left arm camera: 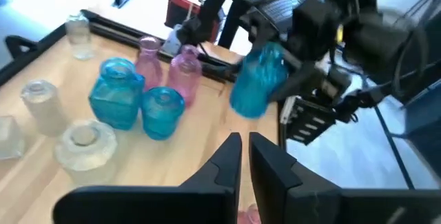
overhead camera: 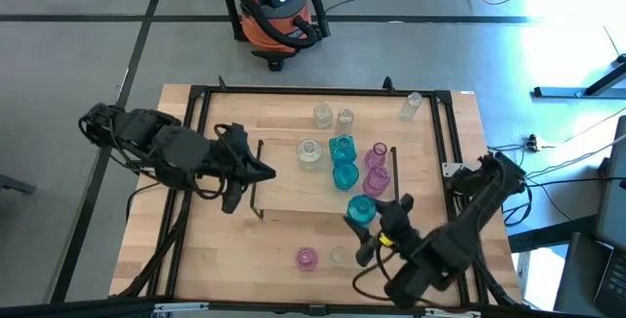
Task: Sort vases onto shelf
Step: Put the blue vase on the shelf
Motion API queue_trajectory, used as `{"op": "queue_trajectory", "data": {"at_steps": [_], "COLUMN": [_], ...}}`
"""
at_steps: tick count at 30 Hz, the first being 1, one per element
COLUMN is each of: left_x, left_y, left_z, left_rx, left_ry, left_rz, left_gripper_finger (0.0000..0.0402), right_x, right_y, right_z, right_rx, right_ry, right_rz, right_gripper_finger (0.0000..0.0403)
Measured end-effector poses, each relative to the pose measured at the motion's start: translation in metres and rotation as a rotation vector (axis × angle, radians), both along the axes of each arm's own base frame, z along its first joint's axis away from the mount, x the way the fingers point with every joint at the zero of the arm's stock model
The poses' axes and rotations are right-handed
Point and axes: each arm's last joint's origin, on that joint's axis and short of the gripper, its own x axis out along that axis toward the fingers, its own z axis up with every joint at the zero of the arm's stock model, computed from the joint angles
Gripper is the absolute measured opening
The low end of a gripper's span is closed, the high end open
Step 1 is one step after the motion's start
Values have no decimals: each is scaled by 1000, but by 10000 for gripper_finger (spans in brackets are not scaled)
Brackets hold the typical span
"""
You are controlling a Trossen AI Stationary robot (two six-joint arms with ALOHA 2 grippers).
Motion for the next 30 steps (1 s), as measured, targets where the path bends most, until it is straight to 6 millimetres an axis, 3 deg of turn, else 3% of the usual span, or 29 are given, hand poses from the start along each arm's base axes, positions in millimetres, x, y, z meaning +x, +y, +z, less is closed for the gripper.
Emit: {"op": "queue_trajectory", "data": {"at_steps": [5, 11, 21, 26, 30], "left_x": [0, 1, 1, 1, 1], "left_y": [0, 0, 0, 1, 1], "left_z": [-2, -2, -2, -1, -2], "left_rx": [9, -9, -33, -23, -23], "left_ry": [14, 14, 10, 6, 6], "left_rz": [5, 15, 29, 49, 49], "left_gripper_finger": [16, 14, 14, 14, 14], "right_x": [5, 14, 28, 32, 37], "right_y": [0, -13, -30, -34, -38], "right_z": [-43, -71, -83, -83, -85], "right_rx": [31, 30, 36, 45, 49], "right_ry": [-21, -1, 58, 55, 80], "right_rz": [-42, -90, -124, -135, -138], "right_gripper_finger": [248, 248, 248, 273, 258]}}
